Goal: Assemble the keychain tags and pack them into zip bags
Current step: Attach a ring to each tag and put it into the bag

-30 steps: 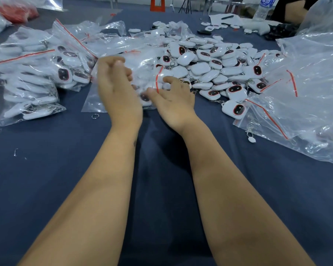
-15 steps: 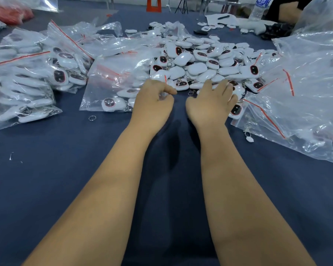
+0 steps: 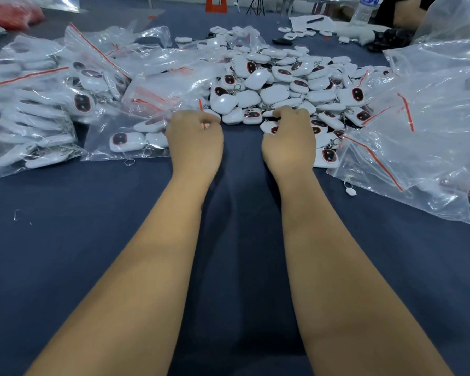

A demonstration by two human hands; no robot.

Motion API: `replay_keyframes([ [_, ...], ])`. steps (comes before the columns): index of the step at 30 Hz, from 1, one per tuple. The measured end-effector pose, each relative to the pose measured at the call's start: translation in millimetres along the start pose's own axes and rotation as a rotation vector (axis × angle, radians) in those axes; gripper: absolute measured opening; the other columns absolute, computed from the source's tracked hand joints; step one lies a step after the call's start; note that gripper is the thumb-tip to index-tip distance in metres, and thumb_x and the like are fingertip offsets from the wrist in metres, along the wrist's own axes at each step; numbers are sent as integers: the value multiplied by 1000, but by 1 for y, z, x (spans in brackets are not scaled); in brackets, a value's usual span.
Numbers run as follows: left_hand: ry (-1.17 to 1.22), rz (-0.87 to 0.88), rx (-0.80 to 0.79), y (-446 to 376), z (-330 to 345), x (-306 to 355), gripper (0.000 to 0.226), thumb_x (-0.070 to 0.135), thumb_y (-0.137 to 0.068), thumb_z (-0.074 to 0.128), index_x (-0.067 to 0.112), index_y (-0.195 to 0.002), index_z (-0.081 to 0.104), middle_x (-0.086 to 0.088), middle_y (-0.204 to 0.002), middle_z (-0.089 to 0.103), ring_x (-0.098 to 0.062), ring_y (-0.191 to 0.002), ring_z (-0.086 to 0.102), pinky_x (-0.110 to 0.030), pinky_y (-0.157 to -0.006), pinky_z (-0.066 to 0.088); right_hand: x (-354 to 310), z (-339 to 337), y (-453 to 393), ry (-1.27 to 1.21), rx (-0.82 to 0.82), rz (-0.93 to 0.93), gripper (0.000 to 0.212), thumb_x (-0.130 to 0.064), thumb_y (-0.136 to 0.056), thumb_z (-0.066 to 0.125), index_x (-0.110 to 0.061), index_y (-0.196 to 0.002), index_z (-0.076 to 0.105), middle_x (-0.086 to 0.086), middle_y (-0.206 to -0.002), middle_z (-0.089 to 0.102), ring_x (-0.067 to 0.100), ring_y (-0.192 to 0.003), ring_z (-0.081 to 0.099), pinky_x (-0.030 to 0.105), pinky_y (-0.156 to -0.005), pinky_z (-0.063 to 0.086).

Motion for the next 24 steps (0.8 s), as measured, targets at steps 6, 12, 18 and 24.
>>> replay_keyframes([
  [6, 428, -26, 64, 2, -7, 1, 27, 2, -89, 46, 21, -92, 65, 5, -93, 64, -9, -77, 67, -26, -65, 56, -10, -5, 3, -741, 87, 86, 48, -5, -80, 65, -20, -124, 54, -1, -126, 49, 9, -96, 55, 14, -75, 43],
  [12, 278, 37, -154, 1, 18, 4, 42, 1, -96, 43, 22, -129, 58, 12, -123, 57, 7, -100, 56, -15, -97, 46, -33, 22, 10, -1103, -190, 59, 52, 14, -79, 60, -21, -117, 50, -4, -117, 52, 4, -95, 56, 11, -73, 48],
  [18, 339, -67, -205, 1, 24, -6, 41, -1, -83, 62, 18, -119, 57, 4, -92, 64, -4, -63, 64, -36, -76, 60, -27, 26, 4, -1280, -180, 124, 50, 23, -79, 47, -16, -109, 49, 0, -113, 50, 11, -96, 59, 24, -76, 53],
  [24, 372, -104, -275, 2, 30, -8, 26, -1, -86, 58, 6, -109, 66, -17, -98, 72, -14, -73, 67, -26, -66, 57, -30, 36, 7, -1210, -265, 139, 36, 15, -85, 53, -11, -110, 59, 0, -97, 62, 12, -84, 63, 23, -73, 55],
])
Point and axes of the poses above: each hand's wrist, its own y-axis away from the middle knuckle, its own z-axis out of the palm, x = y × z, the point moved 9 cm from there along -y, towards the middle knuckle
